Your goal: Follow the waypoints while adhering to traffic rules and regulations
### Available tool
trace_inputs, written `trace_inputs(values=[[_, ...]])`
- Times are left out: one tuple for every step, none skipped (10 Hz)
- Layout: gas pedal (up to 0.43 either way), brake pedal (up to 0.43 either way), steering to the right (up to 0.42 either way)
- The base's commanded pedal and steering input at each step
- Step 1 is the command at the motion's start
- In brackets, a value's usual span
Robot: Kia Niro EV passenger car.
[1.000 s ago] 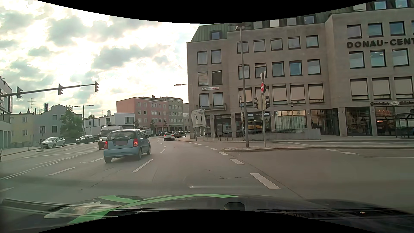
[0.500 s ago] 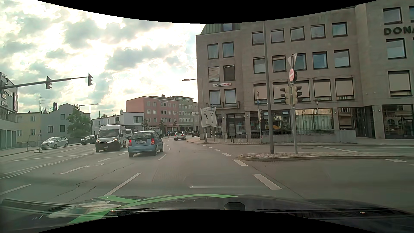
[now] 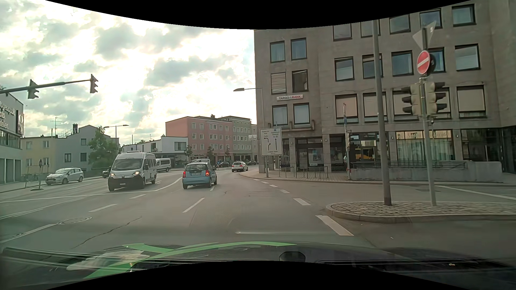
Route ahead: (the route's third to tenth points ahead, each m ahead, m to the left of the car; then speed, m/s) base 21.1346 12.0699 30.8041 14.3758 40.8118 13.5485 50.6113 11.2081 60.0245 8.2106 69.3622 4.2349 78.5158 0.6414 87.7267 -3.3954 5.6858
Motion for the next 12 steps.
trace_inputs(values=[[0.098,0.0,-0.067],[0.098,0.0,-0.067],[0.098,0.0,-0.067],[0.098,0.0,-0.067],[0.098,0.0,-0.067],[0.098,0.0,-0.068],[0.098,0.0,-0.068],[0.098,0.0,-0.068],[0.11,0.0,-0.068],[0.118,0.0,-0.068],[0.138,0.0,-0.068],[0.15,0.0,-0.068]])
